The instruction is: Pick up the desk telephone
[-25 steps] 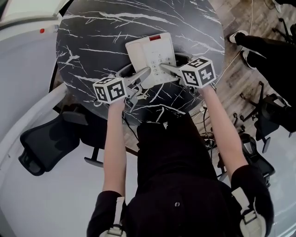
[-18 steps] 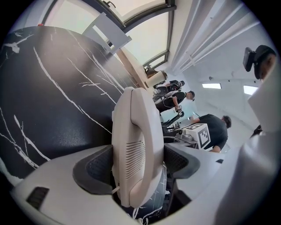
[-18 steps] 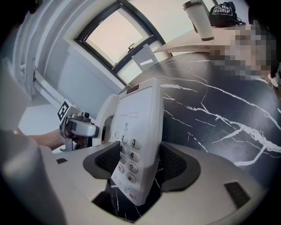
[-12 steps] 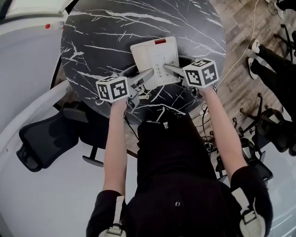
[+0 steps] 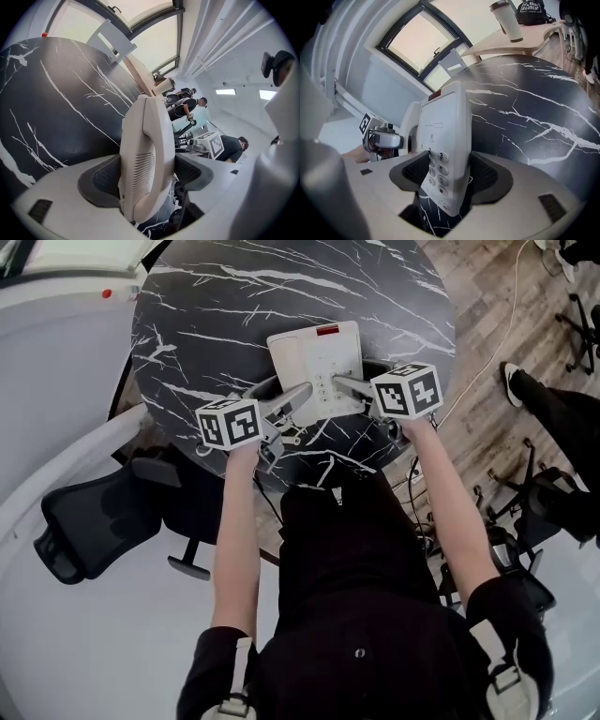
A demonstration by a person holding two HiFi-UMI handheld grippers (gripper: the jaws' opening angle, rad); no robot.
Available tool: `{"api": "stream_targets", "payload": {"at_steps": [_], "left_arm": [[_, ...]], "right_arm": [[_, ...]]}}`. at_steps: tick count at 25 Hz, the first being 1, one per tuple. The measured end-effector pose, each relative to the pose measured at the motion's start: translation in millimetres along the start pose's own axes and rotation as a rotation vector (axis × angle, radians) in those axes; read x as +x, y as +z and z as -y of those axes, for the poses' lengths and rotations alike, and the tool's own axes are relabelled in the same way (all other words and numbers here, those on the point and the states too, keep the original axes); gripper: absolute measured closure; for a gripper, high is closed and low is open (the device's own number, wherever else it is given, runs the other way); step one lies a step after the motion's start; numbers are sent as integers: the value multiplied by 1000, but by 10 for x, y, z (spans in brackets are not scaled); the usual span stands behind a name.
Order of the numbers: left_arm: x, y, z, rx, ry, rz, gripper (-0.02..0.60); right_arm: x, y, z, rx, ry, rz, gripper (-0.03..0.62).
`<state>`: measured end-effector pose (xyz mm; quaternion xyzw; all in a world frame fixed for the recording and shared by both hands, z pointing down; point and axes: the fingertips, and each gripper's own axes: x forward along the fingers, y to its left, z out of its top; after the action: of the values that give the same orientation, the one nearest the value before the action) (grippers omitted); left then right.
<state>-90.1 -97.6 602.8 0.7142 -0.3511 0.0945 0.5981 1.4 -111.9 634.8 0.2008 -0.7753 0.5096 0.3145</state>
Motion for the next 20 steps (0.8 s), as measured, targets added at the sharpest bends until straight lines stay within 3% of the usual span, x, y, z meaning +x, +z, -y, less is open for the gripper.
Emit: {"api": "stream_targets", "payload": {"at_steps": [20], "left_arm": [[-502,304,420,65,68,178,213]], "right_arm": [[-301,387,-495,-87,22,68,304]]}}
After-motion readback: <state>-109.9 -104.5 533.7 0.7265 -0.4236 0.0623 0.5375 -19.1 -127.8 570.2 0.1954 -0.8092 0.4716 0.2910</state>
